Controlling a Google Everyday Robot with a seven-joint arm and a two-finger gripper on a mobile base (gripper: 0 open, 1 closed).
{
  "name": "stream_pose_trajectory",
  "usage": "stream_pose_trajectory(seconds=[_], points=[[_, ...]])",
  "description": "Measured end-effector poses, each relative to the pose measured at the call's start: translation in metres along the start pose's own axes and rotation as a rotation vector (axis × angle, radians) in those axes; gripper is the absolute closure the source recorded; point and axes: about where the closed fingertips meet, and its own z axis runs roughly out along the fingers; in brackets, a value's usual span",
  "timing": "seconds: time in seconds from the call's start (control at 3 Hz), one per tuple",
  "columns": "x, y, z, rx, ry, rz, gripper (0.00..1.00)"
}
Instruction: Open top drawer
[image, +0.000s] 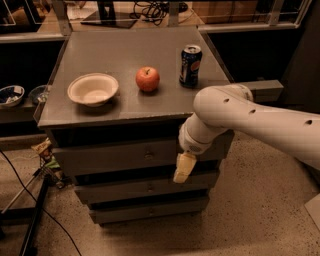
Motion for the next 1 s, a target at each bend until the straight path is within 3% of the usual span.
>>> stream_pose_trajectory(seconds=[1.0], points=[[-0.002, -0.001, 0.015, -0.037, -0.012, -0.035, 0.00]])
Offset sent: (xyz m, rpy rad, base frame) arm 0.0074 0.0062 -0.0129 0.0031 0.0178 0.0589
